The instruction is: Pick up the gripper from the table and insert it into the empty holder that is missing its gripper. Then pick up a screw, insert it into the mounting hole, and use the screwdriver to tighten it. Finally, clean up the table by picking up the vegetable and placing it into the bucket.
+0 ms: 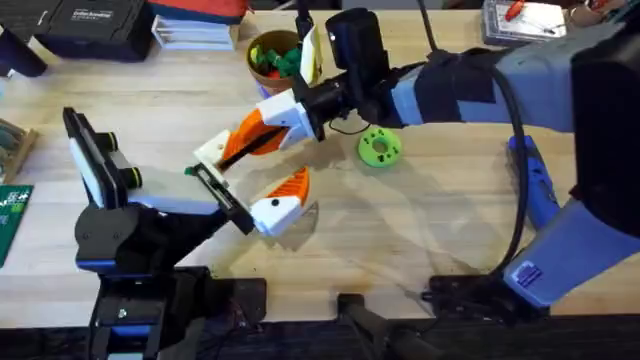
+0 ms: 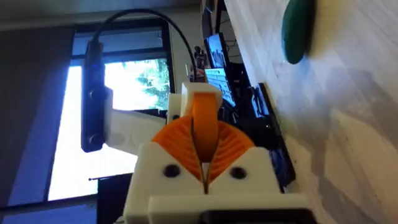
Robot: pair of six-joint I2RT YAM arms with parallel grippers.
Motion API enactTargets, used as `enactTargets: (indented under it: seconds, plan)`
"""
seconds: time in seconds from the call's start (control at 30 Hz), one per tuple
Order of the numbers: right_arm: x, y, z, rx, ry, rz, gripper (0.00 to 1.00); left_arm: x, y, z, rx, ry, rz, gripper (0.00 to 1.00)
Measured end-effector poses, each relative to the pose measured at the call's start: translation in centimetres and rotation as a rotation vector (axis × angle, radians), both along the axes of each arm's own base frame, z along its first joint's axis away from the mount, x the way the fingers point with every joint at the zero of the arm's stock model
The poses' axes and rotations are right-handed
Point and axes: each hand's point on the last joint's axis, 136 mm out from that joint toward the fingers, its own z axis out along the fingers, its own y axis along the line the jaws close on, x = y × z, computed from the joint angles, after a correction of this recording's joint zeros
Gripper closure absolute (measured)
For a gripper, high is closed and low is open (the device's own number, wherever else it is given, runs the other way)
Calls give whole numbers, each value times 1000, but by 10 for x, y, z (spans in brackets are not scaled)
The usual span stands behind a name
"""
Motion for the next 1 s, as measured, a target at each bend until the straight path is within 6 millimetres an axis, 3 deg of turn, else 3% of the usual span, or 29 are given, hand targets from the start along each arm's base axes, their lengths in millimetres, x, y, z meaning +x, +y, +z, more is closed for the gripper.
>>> enactTargets:
  seconds: [1.0]
  plan:
    - [6, 5, -4, -17, -28, -44, 992, 1, 1, 0, -11, 15, 9, 15]
